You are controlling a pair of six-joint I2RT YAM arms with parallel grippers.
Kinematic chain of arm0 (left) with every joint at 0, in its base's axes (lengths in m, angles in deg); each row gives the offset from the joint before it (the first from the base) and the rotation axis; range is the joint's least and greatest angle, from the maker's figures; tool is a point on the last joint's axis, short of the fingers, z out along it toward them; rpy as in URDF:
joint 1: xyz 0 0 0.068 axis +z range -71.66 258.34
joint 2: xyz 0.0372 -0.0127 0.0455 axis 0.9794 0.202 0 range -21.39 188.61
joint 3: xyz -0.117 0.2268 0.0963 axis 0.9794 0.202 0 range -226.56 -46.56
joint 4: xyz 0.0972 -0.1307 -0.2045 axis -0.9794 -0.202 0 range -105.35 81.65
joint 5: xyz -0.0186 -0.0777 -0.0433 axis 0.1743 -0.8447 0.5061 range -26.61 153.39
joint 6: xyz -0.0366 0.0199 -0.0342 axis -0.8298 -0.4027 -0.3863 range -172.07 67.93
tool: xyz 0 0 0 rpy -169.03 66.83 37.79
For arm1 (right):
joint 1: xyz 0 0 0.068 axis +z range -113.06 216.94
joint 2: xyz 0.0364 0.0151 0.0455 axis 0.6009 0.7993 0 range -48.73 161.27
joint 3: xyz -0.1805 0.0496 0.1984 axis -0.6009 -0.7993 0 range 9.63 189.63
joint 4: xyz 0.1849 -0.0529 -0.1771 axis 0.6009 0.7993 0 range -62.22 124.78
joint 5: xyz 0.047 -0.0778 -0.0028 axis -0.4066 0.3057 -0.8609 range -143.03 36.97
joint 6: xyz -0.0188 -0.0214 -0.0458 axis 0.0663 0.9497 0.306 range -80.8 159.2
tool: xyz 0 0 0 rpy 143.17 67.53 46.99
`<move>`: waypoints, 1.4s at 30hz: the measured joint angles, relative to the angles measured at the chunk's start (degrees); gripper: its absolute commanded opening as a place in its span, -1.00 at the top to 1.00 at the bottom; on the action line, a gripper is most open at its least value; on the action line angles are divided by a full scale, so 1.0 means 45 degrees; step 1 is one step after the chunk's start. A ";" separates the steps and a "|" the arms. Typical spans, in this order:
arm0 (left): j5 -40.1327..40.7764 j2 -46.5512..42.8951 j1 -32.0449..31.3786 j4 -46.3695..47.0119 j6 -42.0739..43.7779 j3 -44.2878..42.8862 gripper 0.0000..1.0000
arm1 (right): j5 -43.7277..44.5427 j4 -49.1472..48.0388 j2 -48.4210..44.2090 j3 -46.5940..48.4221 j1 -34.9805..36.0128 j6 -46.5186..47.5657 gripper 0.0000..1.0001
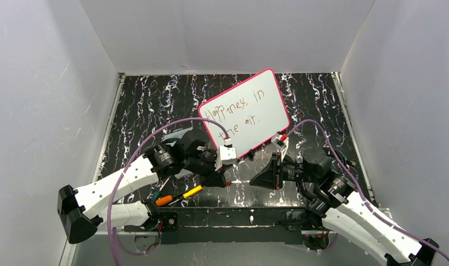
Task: Write a sentence on the whiteboard
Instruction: Close the whiteboard marker at the center of the board.
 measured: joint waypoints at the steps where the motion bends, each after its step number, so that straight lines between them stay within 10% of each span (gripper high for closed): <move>1: -0.0015 -0.0044 -0.0092 0.0000 0.0010 0.0000 1.00 | -0.0141 -0.0053 0.0010 0.0000 0.0000 -0.0053 0.97; 42: 0.1083 0.0588 -0.1307 0.1020 -0.2623 0.0767 1.00 | -0.2472 -0.2433 0.3075 -0.0913 -0.0121 -0.1049 0.97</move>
